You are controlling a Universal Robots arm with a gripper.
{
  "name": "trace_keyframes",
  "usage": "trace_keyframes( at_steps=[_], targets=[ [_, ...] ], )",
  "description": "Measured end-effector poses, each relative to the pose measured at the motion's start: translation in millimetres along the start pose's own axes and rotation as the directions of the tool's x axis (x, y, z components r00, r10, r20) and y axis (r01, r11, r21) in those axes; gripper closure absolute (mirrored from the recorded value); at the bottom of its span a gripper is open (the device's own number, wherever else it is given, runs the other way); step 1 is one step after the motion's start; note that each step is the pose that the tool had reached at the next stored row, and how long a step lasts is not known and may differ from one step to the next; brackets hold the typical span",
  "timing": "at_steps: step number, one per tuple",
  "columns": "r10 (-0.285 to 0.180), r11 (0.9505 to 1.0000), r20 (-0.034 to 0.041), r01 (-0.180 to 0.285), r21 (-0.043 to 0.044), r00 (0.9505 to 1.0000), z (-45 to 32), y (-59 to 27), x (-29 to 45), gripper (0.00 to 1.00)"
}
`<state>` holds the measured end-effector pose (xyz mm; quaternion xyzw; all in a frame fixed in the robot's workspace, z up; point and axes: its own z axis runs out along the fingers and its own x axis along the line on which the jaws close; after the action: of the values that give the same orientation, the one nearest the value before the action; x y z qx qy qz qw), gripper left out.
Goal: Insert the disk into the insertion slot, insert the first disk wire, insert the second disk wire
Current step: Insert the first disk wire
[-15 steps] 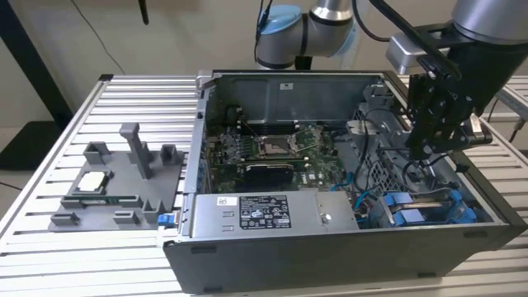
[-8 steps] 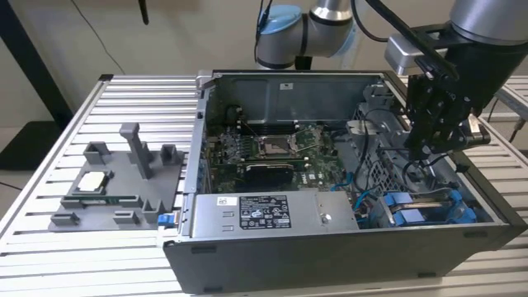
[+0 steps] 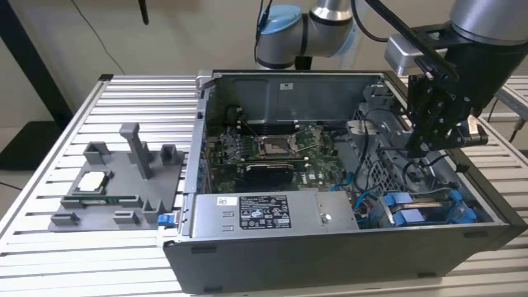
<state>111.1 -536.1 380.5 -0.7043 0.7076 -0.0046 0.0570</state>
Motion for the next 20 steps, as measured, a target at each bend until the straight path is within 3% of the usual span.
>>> trace_keyframes(
  at_steps=[8, 20],
  targets=[
    [0.0, 1.0, -0.0017, 0.0, -0.001, 1.0, 0.5, 0.0, 1.4, 0.8],
    [0.0, 1.0, -0.0017, 0.0, -0.0075, 1.0, 4.3, -1.4, 19.8, 0.8]
  ],
)
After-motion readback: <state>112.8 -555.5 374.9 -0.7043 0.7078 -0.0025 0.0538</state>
